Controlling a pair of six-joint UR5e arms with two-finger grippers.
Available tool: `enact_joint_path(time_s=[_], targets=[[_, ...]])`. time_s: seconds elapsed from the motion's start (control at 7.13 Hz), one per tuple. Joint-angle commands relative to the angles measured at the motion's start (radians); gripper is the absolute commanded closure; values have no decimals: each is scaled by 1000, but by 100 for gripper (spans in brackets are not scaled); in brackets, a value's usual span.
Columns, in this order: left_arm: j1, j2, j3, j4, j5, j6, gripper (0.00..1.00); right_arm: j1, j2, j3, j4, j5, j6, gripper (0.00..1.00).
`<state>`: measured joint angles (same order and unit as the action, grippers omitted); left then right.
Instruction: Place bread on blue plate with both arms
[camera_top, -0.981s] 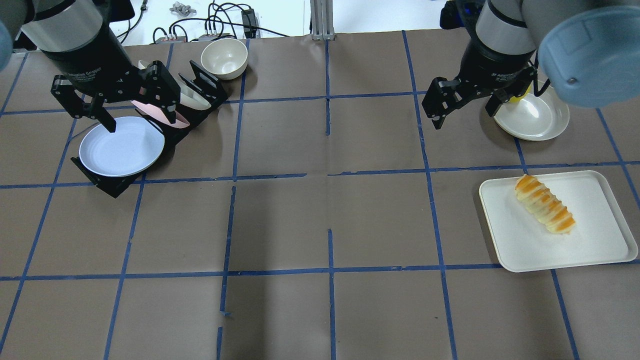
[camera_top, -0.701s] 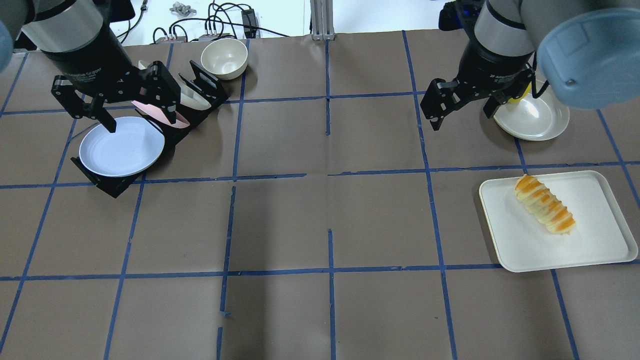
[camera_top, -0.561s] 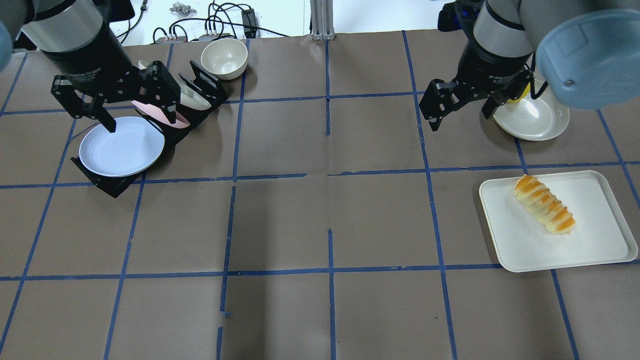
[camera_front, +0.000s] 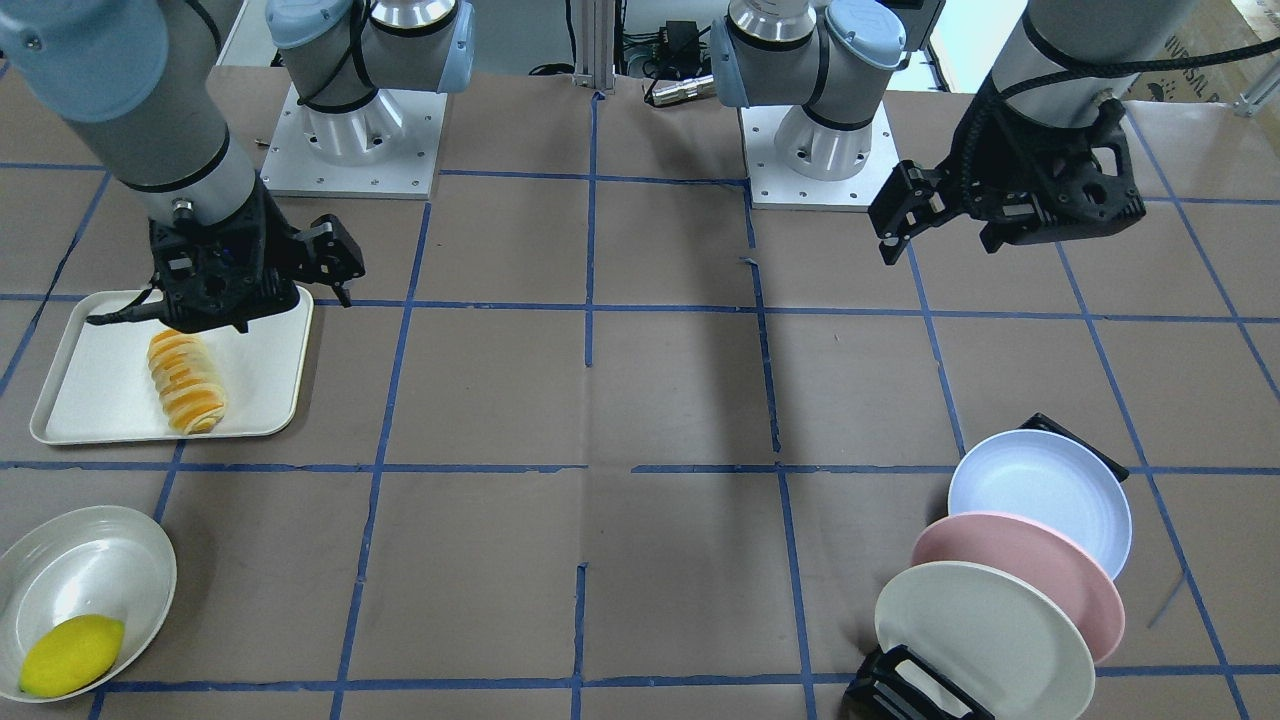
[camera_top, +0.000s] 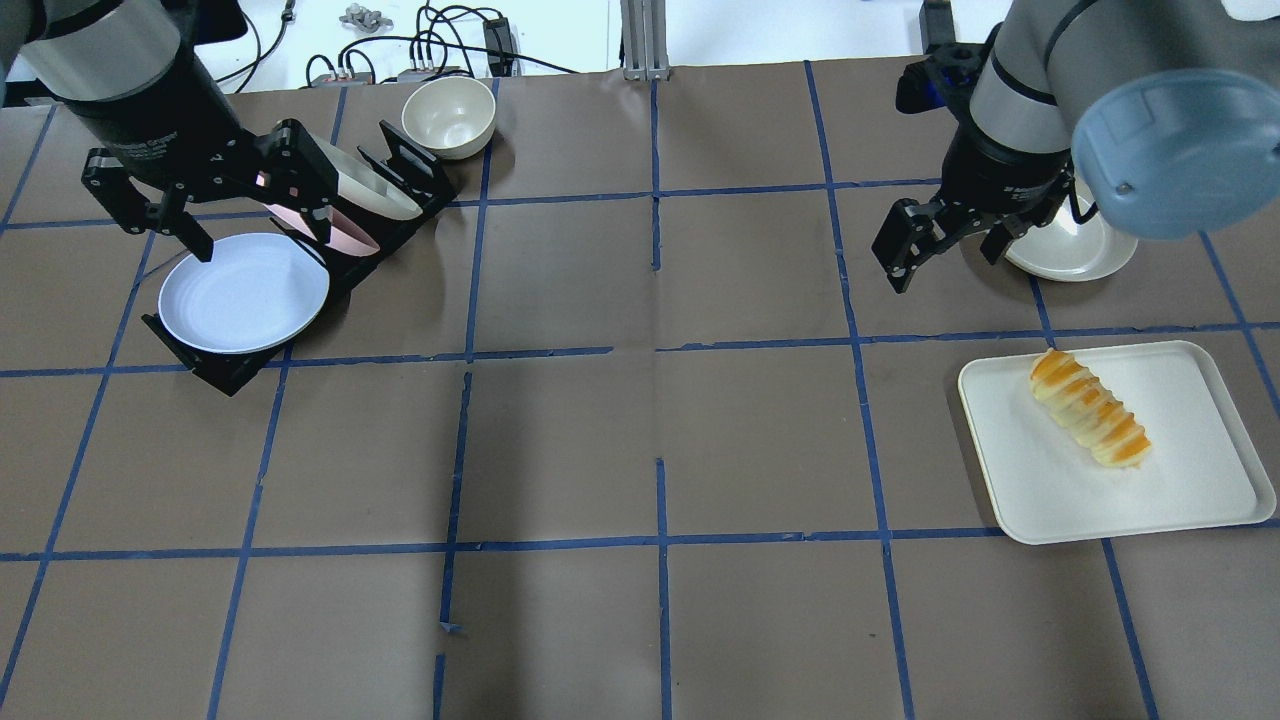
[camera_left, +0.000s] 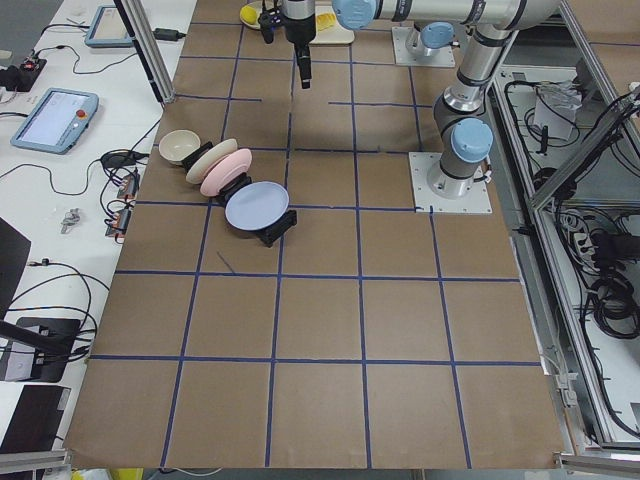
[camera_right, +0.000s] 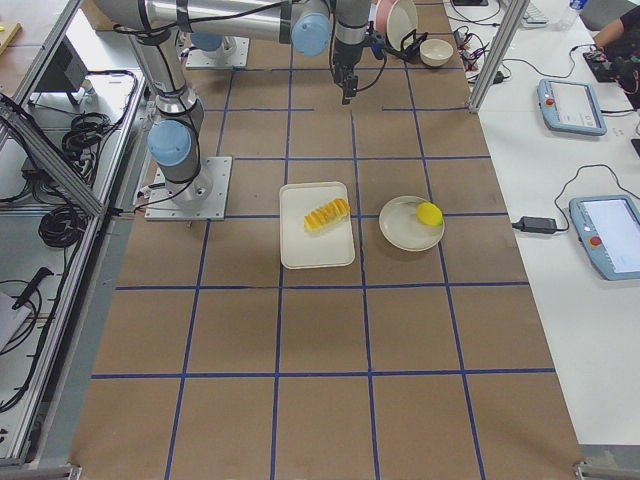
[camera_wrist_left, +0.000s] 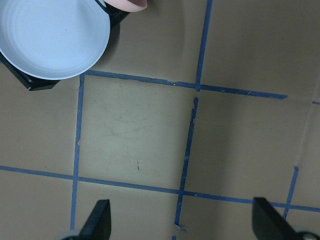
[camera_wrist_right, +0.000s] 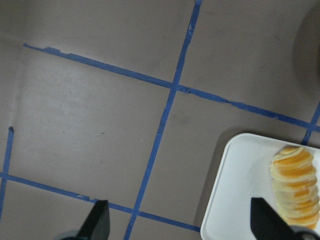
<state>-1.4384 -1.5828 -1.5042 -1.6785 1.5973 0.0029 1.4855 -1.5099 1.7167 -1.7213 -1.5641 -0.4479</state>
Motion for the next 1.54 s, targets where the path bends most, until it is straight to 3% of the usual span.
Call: enact_joint_path(time_s=[0.0, 0.42, 0.84, 1.12, 1.4], targets=[[146, -43, 10, 9, -10, 214, 0, -159, 58, 123, -177, 6, -263, 0], [252, -121, 33, 83, -31, 409, 0, -293, 182, 190, -425, 7, -564, 0], [406, -271, 38, 190, -36, 600, 0, -366, 234, 239, -505, 33, -675, 0], [438, -392, 45, 346, -36, 675, 0, -378, 220, 315, -518, 32, -667, 0], [437, -501, 123, 372, -39, 680, 0, -436, 170, 366, -540, 35, -684, 0]])
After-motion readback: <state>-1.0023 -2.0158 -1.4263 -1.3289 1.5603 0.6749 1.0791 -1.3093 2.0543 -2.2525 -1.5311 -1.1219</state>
